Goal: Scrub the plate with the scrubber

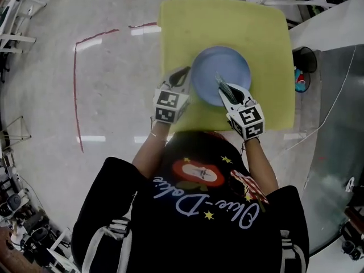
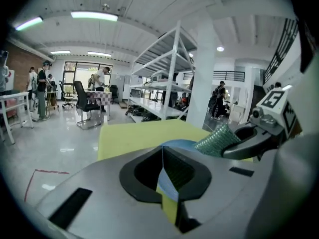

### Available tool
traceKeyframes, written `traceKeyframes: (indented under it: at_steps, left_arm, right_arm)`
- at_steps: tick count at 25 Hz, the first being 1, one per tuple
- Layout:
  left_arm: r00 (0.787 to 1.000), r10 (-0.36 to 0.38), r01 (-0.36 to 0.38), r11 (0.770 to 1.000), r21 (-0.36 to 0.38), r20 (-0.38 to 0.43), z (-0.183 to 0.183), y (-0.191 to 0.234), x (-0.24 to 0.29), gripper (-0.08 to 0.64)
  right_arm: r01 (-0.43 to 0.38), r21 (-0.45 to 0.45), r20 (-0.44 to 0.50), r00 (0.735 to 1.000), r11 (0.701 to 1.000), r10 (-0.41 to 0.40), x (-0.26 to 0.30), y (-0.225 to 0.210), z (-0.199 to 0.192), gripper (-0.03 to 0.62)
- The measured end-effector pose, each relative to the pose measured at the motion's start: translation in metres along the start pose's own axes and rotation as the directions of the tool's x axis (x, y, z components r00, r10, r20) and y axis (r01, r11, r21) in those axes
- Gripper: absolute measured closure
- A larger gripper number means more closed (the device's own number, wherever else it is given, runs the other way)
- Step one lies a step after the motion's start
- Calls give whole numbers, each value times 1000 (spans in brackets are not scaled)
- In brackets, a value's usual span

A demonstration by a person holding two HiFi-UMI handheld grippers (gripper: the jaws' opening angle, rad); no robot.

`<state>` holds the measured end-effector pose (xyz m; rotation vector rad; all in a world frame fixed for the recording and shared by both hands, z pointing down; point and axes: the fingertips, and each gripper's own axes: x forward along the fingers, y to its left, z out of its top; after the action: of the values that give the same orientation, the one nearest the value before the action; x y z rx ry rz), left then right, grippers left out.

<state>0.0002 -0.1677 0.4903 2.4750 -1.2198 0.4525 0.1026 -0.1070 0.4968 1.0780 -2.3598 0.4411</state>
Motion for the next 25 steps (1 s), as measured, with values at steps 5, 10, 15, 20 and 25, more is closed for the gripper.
traceKeyframes:
  at_steps: [5, 10, 15, 20, 25]
  left_arm:
    - [995, 13, -16, 999, 33, 95, 35, -24, -27, 557]
    - [993, 14, -20, 999, 45, 118, 45, -51, -44, 557]
    - [986, -1, -14, 996, 86, 164, 59, -80, -61, 557]
    - [982, -8, -14, 993, 119, 187, 63, -99, -75, 557]
    - [981, 6, -29, 993, 114, 192, 61, -106, -82, 557]
  right_arm:
    - [17, -12, 140, 990, 1000, -15, -25, 7, 31, 534]
    - [36, 20, 209, 977, 999, -40, -48, 7, 41, 534]
    - [27, 49, 296, 954, 998, -40, -71, 10, 52, 534]
    - [21, 50, 337, 941, 999, -37, -87, 16, 58, 534]
    - [31, 56, 362, 931, 998, -49, -98, 16, 59, 534]
